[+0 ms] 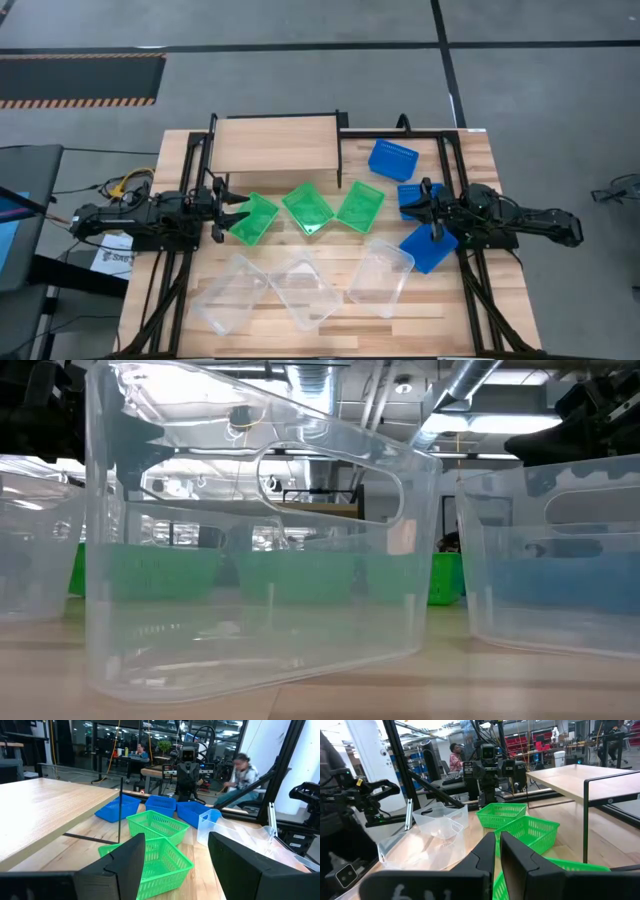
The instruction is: Stack baskets on shelf by color
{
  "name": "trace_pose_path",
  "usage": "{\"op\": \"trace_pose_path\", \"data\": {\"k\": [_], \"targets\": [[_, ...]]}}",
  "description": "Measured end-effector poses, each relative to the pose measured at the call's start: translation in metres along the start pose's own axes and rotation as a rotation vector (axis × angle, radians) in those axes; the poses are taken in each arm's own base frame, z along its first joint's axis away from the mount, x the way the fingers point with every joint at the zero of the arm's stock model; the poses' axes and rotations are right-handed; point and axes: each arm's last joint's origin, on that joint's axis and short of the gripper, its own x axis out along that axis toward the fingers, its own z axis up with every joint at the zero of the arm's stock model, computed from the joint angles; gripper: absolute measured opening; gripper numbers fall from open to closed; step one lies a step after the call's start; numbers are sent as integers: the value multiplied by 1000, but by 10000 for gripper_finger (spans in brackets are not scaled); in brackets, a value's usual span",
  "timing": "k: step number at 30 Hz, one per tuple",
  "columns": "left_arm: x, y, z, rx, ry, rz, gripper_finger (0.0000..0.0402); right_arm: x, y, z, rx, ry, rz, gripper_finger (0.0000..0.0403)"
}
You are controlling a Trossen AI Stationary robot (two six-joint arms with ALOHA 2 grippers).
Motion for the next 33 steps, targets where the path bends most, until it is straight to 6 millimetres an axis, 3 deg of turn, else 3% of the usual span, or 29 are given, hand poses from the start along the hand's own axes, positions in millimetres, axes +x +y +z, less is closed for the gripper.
{"op": "trace_pose_path", "data": {"k": [20,23,33], "targets": [[0,0,0,-49,-4,0,208,0,0,0,0,1,0,52],[0,0,0,-128,-5,0,208,0,0,0,0,1,0,52],[0,0,1,-683,-10,5,208,0,0,0,-33,0,0,52]]}}
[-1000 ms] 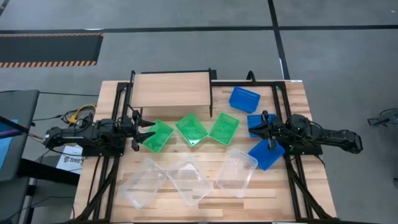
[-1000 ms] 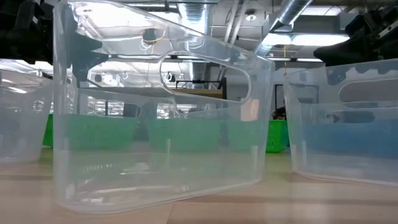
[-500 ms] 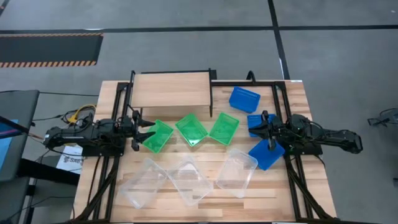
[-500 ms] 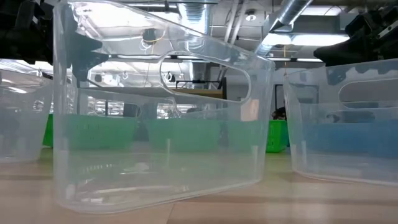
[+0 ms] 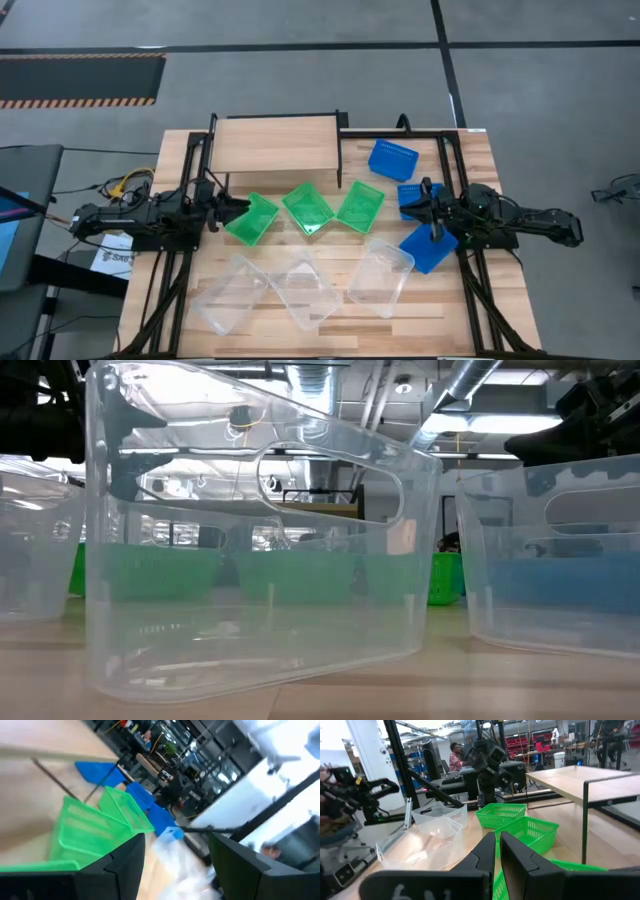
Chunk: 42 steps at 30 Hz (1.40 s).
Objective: Stack baskets on shelf by color
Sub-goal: Put the middle blue bin on the shelf
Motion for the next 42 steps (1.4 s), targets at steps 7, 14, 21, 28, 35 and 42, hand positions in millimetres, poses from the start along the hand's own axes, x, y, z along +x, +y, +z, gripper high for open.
{"op": "trace_pose_path", "data": {"k": [7,14,21,28,35,42], "targets": [[0,2,4,-195,-134,80,208,0,0,0,-28,0,-1,52],[-1,-1,10,-333,-243,70,208,0,0,1,-16,-6,0,52],[-6,-17,27,-409,-390,-135,208,0,1,9,362,-87,30,52],[-20,-34,46,-333,-620,-309,208,-2,3,22,592,-220,67,52],[-30,-47,63,-358,-742,-322,208,-6,2,55,551,-344,-124,52],[-41,-69,83,-333,-731,-324,208,22,0,85,489,-40,-324,52]]}}
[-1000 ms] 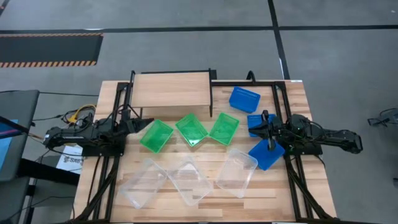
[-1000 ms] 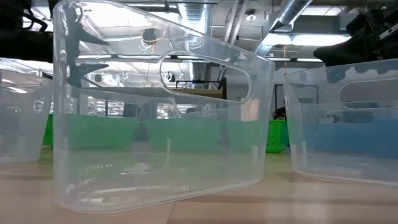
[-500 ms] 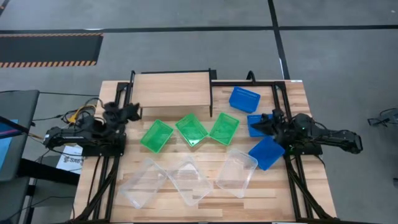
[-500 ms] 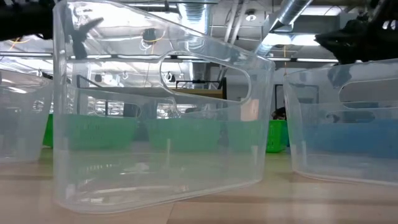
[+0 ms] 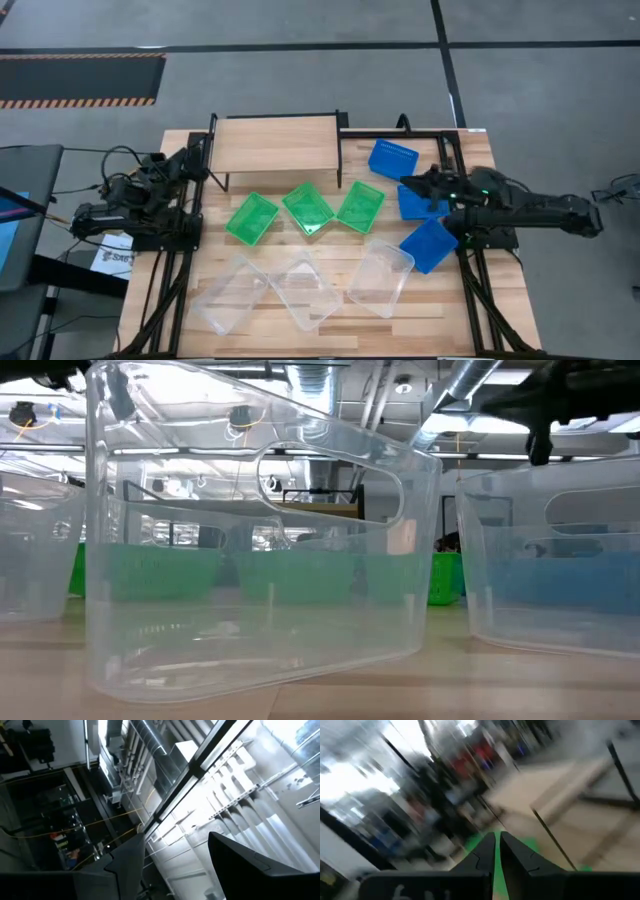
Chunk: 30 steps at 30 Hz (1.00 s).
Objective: Stack baskets on shelf by color
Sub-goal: Put the middle blue bin on the shelf
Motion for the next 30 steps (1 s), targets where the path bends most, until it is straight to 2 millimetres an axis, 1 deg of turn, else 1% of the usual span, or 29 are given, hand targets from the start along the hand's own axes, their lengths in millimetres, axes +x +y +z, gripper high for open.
{"op": "trace_pose_path", "data": {"k": [3,5,8,10,13,15,17,21,23,26,30], "targets": [[3,-8,4,31,16,20,208,24,13,9,-39,164,-97,52],[4,-11,5,42,29,35,208,41,20,9,-99,312,-160,54],[5,-11,4,57,50,54,208,63,32,6,-200,522,-233,68],[5,-9,3,72,66,77,208,72,37,5,-246,656,-312,86],[4,-4,1,93,85,119,208,79,38,6,-252,792,-527,121],[3,-2,-1,97,99,143,208,80,34,4,-193,830,-711,146],[3,1,-2,101,114,164,208,80,29,0,-142,859,-851,167],[2,3,-4,112,134,184,208,81,18,-14,-68,904,-1006,200],[2,3,-4,114,137,188,208,84,13,-19,-31,911,-1024,213],[2,4,-4,115,138,189,208,90,4,-28,25,900,-997,229],[2,4,-4,117,141,193,208,89,-11,-36,61,880,-1020,235]]}}
